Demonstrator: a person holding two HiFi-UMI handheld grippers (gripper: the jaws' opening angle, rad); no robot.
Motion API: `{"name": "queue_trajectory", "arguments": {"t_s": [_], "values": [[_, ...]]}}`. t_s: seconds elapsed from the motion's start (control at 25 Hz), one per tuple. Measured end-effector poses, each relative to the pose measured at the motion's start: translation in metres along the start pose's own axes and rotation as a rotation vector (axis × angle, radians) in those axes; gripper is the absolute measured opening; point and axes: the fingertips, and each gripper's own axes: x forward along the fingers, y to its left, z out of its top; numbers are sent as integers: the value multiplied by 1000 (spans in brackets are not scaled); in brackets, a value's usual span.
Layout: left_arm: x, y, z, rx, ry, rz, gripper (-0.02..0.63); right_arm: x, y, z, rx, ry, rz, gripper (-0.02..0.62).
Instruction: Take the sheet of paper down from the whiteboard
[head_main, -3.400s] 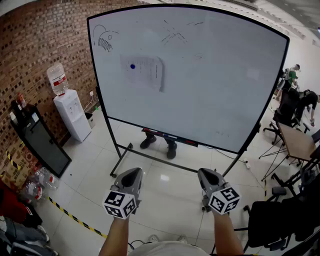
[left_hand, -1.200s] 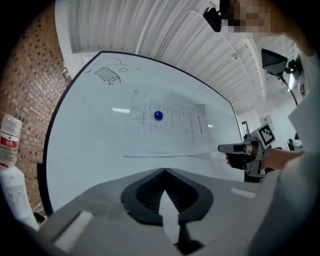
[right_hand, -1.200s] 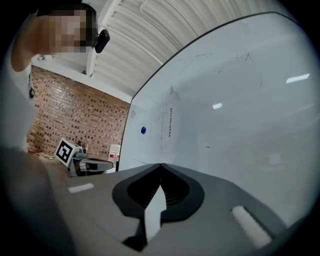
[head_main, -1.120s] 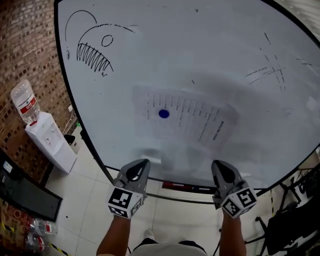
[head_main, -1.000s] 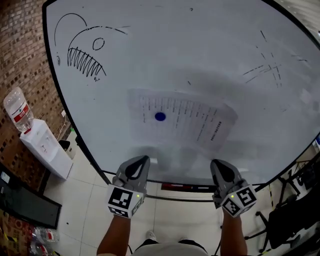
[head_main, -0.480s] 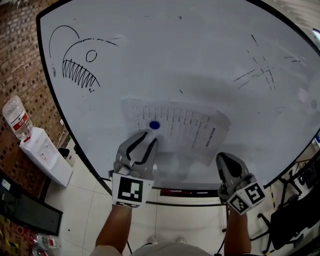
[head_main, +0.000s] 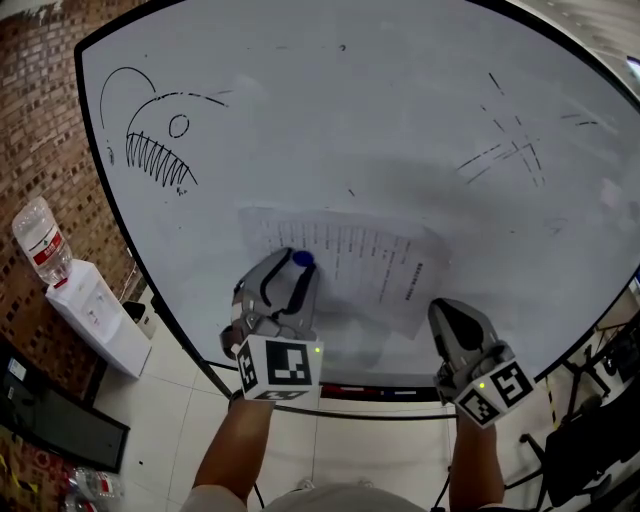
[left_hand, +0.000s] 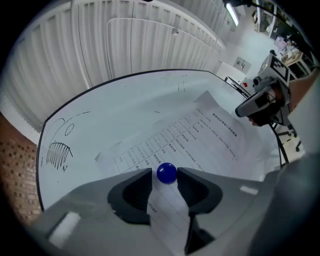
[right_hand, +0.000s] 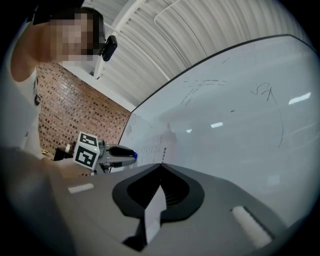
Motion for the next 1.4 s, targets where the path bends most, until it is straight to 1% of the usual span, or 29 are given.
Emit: {"name": "queue_trajectory", "arguments": {"t_s": [0.16,0.2,0.24,0.36,0.52,0.6,0.68,0.72,0.92,0.96,1.0,1.24,1.4], "values": [[2,-1,2,29,8,9,167,-1,-4,0,10,-4,0,6],[1,-2,2,35,9,12,151,-2,-5,0,13,-4,0,6],[1,-3,3,34,9,15,132,-2,-6,0,16,-6,0,6],[1,-3,5,1,4,16,130,-4,-9,2,23,-21,-8,6],[2,-4,1,3,5,-2,130,-5,-14,-1,26,-17,-32,12],[2,-4,1,-4,3,-5,130,-3,-14,-7,22,3,-34,109],[2,-4,1,-11,1,-7,130,2,-16,-13,10,33,-42,154],[2,-4,1,-13,1,-8,130,5,-16,-16,11,48,-43,160],[2,-3,1,-20,1,-10,130,20,-13,-29,30,102,-7,156],[2,-3,1,-21,0,-10,130,21,-12,-30,27,103,-4,106],[2,-3,1,-22,0,-11,130,20,-11,-30,26,101,-1,12],[2,-2,2,-37,1,-23,130,17,-8,-26,37,83,15,8],[-1,-7,-2,-85,2,-59,130,10,-8,-23,40,73,13,8]]}}
